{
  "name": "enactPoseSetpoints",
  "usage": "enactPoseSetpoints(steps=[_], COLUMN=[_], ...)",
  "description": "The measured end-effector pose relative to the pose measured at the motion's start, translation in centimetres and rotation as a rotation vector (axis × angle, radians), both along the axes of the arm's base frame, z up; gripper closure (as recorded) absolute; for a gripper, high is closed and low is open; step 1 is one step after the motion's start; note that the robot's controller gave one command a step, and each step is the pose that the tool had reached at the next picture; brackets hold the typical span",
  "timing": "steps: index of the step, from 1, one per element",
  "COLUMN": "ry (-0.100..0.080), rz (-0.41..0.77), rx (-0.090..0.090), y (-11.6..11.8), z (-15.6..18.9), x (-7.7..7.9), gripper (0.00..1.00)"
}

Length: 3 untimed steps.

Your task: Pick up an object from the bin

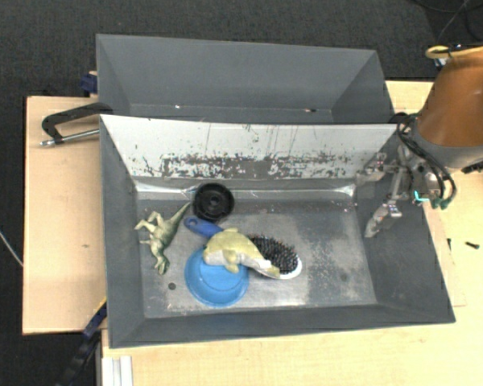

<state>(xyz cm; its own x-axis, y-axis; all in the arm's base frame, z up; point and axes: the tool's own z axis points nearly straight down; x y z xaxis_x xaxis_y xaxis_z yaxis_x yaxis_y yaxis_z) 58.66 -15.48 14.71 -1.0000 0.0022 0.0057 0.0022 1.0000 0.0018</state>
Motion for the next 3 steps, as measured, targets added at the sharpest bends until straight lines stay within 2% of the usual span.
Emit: enactPoseSetpoints(steps=[1, 2, 3], ry=[-0.008, -0.008, -0.008], rz=[0.003, 0.003, 0.003], rx=[-0.002, -0.002, -0.002], y=[0.08, 0.08, 0.09], z=[0.5, 0.5, 0.5], x=[0.22, 0.22, 0.22], gripper=[1.0, 0.0, 1.0])
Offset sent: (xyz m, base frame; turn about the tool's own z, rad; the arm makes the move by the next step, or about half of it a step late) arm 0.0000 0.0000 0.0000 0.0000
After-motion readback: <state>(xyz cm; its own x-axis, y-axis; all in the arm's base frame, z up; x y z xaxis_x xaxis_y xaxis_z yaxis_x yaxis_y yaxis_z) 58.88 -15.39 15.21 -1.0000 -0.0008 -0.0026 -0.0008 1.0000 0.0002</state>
